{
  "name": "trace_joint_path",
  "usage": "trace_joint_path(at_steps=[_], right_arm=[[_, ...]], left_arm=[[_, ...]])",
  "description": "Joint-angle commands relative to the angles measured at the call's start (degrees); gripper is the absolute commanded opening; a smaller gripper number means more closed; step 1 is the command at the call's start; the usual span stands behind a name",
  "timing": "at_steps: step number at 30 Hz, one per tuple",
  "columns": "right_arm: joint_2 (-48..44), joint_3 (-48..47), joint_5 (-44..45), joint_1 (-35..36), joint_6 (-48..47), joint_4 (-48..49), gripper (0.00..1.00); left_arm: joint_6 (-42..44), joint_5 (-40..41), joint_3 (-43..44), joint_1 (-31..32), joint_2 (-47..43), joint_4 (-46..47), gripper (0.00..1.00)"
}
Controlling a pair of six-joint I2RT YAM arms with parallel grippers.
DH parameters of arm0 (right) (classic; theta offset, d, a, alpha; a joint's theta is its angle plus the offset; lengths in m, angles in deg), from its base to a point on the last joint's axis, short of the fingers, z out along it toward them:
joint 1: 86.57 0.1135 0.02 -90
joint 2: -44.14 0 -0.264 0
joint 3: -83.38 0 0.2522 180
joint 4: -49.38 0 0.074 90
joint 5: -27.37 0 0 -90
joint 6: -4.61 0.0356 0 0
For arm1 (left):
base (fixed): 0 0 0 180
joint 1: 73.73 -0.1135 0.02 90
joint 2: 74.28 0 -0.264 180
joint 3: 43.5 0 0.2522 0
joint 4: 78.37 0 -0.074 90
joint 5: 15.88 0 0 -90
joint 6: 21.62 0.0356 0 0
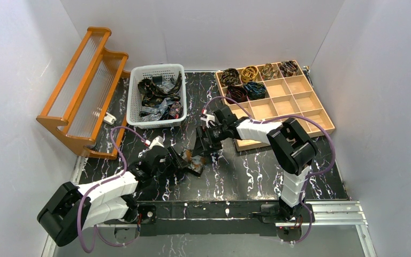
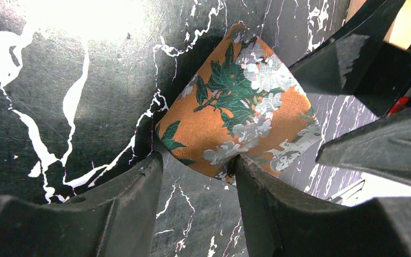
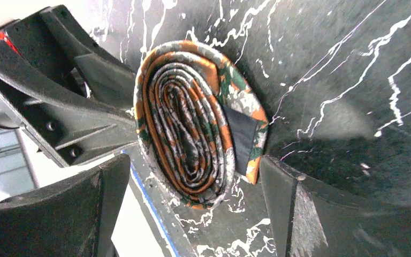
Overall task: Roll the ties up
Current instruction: Pick up the tie at the center of the board.
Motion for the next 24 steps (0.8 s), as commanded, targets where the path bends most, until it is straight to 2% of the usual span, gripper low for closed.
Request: trace_joint_path(at_steps=[1,7,13,17,24], right_arm=[[-1.1,-4.0,4.6,0.2,-3.8,-2.4,0.99],[1.1,-7.4,4.4,0.2,-5.6,-3.7,0.99],[6.1,-9.6,-0.4,0.4,-5.9,-3.5,0.97],[6.3,-7.3,-2.1,0.8,-5.2,-2.5,0.93],[4.1,-2.8,-10.4,1.4,-0.9,2.5,0.93]], left_arm=[[1.5,2.2,0.1,-0.2,0.6,-3.4,0.49],[1.6,2.4,0.3,-0.2,0.4,-3.8,0.49],[1.4,2.2,0.5,-0.2,0.9,-3.5,0.48],[1.4,2.4,0.4,-0.2,1.1,-3.6,0.47],[0.5,2.8,-0.5,-0.2,1.0,-3.4,0.45]])
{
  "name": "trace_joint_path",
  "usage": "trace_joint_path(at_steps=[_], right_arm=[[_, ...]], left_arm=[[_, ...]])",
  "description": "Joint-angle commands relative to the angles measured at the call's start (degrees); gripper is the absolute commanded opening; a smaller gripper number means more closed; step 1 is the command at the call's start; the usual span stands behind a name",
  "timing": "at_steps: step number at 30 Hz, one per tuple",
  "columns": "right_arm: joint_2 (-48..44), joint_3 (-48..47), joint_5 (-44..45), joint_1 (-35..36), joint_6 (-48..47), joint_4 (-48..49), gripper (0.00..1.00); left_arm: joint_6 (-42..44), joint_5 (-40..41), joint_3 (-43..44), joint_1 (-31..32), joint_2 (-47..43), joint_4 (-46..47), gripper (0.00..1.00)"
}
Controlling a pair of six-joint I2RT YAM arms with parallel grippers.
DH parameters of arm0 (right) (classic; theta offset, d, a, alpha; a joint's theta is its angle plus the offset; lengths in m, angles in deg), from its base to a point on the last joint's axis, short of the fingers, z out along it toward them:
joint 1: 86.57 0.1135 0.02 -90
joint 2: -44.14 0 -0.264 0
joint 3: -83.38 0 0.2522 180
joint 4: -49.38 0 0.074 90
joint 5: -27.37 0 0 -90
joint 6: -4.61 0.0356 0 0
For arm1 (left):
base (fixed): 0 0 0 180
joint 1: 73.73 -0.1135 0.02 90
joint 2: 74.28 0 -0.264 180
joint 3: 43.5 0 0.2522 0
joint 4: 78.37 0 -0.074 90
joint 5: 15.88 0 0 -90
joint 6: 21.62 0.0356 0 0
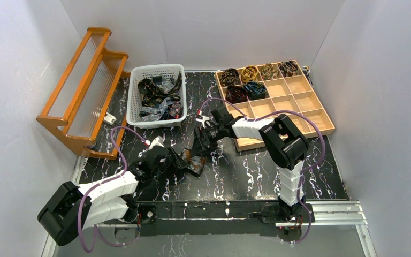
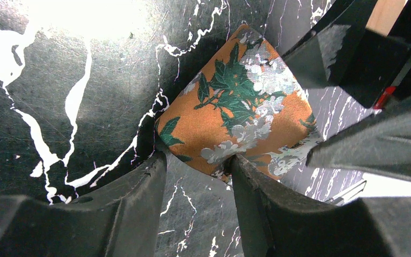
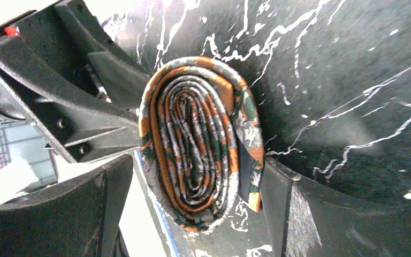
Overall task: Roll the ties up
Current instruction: Pick up the tie at the center of the board.
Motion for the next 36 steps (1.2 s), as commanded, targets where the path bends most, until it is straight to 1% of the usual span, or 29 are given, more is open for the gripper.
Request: trace_joint_path(at_steps=[1,7,18,23,26,29,32,36], right_arm=[[-1.8,2.1,-5.6,1.3,2.3,1.6,0.93],[-1.6,1.7,-7.8,2.4,6.3,4.0,0.94],[-0.5,1.7,-4.0,4.6,10.3,4.0,0.93],[0.1,3.2,-2.1,6.2,14.6,9.1,0.94],[0.4,4.1,-1.3,7.0,16.1,11.0,0.89],[0.0,5.8,-0.9,7.3,18.6,14.2,0.81],[-0.4,6.4,-0.2,7.3,21.0,16.6,0.72],[0.2,6.5,0.0,7.6,23.9,18.5,0.73]], left_arm=[[0.4,2.7,-0.6,-0.2,0.8,-3.3,0.45],[0.1,2.3,-1.2,-0.3,1.0,-3.2,0.43],[-2.1,3.8,-3.8,-0.2,-2.0,-3.2,0.38],[-2.7,4.0,-4.1,-0.2,-1.8,-3.1,0.35],[-2.8,4.0,-4.2,-0.2,-2.3,-3.1,0.32],[-3.1,4.1,-4.8,-0.2,-3.2,-3.3,0.28],[-3.9,4.7,-5.8,-0.2,-4.3,-3.1,0.25],[-4.5,4.9,-6.3,-0.1,-4.9,-3.1,0.23]])
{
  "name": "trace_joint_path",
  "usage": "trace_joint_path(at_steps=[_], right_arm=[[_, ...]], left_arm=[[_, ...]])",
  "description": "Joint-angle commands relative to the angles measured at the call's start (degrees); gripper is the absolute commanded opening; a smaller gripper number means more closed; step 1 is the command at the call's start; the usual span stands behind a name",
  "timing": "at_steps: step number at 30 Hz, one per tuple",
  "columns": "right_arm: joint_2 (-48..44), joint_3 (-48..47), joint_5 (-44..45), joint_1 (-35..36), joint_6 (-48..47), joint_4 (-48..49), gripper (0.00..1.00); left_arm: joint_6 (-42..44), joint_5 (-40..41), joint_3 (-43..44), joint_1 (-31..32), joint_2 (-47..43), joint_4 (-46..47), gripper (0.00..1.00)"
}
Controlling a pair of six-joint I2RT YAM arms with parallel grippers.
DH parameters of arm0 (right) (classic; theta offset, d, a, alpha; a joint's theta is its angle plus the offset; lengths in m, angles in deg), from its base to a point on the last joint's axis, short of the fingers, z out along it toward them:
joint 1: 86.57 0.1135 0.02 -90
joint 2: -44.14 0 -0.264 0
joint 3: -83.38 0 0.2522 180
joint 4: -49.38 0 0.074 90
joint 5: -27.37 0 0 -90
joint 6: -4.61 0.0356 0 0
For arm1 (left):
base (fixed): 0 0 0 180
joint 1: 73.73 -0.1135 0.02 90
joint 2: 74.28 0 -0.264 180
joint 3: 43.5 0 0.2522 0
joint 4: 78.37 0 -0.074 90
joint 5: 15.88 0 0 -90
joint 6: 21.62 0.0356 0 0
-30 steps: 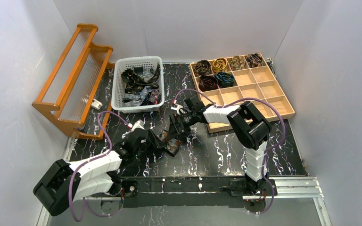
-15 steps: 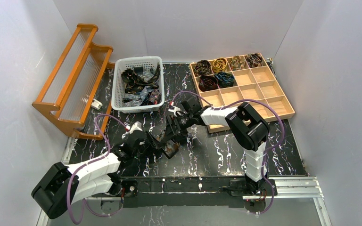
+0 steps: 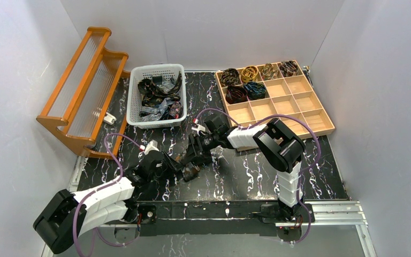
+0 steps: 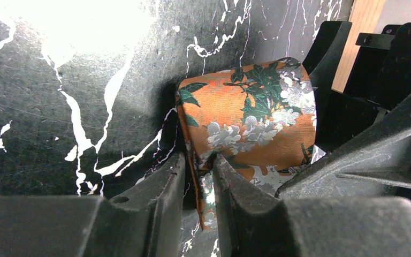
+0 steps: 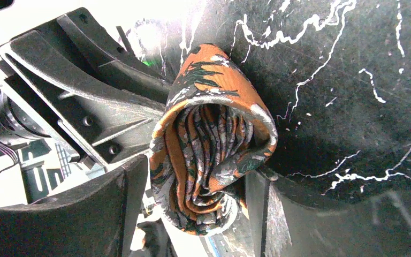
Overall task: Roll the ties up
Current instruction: Pick up the tie at the center of the board.
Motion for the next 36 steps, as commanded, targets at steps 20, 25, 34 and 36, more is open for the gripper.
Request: trace_joint_path(at_steps=[20,25,34,36], right_arm=[[0.6,0.8,8.0,5.0,9.0,6.6,0.44],[0.8,-0.1,8.1,5.4,9.4,6.3,0.37],[0.3,-0.3,8.7,5.7,9.2,5.9,0.19],[0.1,-0.3,8.7,5.8,9.3,6.0,0.16]], left_arm=[[-0.8,2.9,-3.4,0.0,-2.0,-3.8,0.15],[-1.5,3.0,-4.3,0.0,-2.9,-3.3,0.13],[-1.7,2.9,-4.7,0.0,-3.2,-2.8,0.11],[-1.7,2.9,-4.4,0.0,-3.1,-2.8,0.11]])
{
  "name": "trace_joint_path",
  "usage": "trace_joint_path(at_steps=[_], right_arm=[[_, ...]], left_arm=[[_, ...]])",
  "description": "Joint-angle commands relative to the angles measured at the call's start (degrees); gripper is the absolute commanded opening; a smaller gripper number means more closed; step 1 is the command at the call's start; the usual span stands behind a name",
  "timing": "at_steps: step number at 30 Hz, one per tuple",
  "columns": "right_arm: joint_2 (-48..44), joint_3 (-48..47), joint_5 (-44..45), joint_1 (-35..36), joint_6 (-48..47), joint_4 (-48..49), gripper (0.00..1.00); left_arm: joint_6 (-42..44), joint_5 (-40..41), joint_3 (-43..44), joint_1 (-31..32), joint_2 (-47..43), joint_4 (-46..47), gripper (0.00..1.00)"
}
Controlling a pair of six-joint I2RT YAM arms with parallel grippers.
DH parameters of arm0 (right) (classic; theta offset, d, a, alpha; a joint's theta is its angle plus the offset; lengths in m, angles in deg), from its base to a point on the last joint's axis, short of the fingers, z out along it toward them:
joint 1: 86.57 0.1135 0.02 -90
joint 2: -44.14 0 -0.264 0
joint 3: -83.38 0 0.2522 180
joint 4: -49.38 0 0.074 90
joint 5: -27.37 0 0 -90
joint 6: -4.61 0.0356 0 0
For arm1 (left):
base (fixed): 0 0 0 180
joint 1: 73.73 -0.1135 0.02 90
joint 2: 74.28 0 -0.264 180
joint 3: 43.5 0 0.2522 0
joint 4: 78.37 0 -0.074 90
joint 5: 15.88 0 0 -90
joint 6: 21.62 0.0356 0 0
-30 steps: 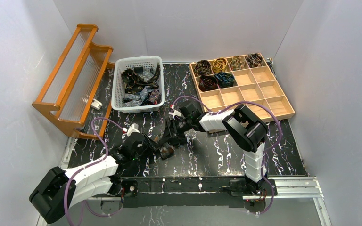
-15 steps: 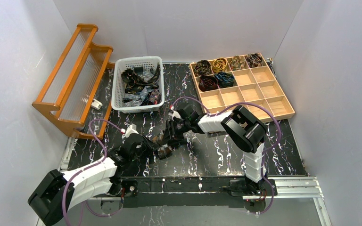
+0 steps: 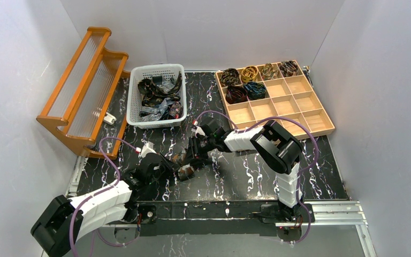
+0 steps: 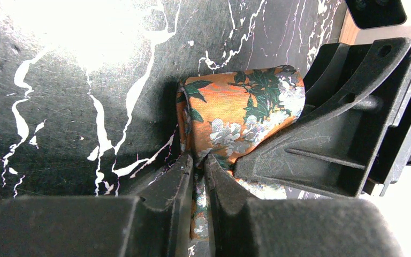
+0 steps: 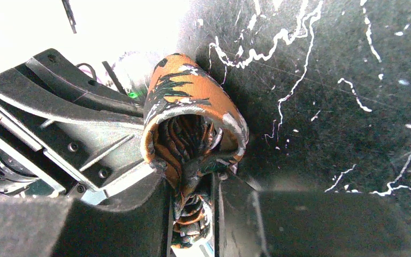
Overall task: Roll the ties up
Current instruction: Pick up the tie at the center of the board.
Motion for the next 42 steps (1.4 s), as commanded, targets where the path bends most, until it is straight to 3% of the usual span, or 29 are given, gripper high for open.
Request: trace_joint_path(at_steps=[1,4,8,25,28,33,37,42], right_arm=[[-0.4,-0.7,-0.9,2.5,0.9,3.6,0.13],[-1.7,-1.1,1.6,2.5,-0.5,1.1,0.10],[-3.1,-1.9,5.3,2.5,-2.3,-3.0,0.01],[-7.3,-1.0,13.7,2.2,-3.5,-8.2,0.01],[-7.5,-1.0,13.9,2.0,-3.8,-8.4,0.01],[-6.4,-1.9,12.6,2.1,-4.6,-8.7,0.01],[-4.6,-3.1,9.7,2.1,-5.4,-9.1,0.01],[-3.4,-2.5,7.7,2.0,-4.6,-7.8,0.16]], left_arm=[[0.7,0.2,-1.4,0.1,1.0,-3.7,0.11],[1.3,0.2,-0.7,0.1,0.8,-4.1,0.13],[2.0,1.6,0.9,0.1,-1.0,-7.8,0.24],[3.8,5.1,5.5,0.1,-10.3,-18.8,0.48],[3.7,5.8,5.8,0.1,-11.3,-19.7,0.47],[3.7,5.4,5.1,0.1,-10.5,-18.5,0.37],[3.0,2.2,2.5,0.1,-6.2,-10.0,0.34],[1.9,-0.9,-0.1,0.1,-1.0,-0.5,0.28]])
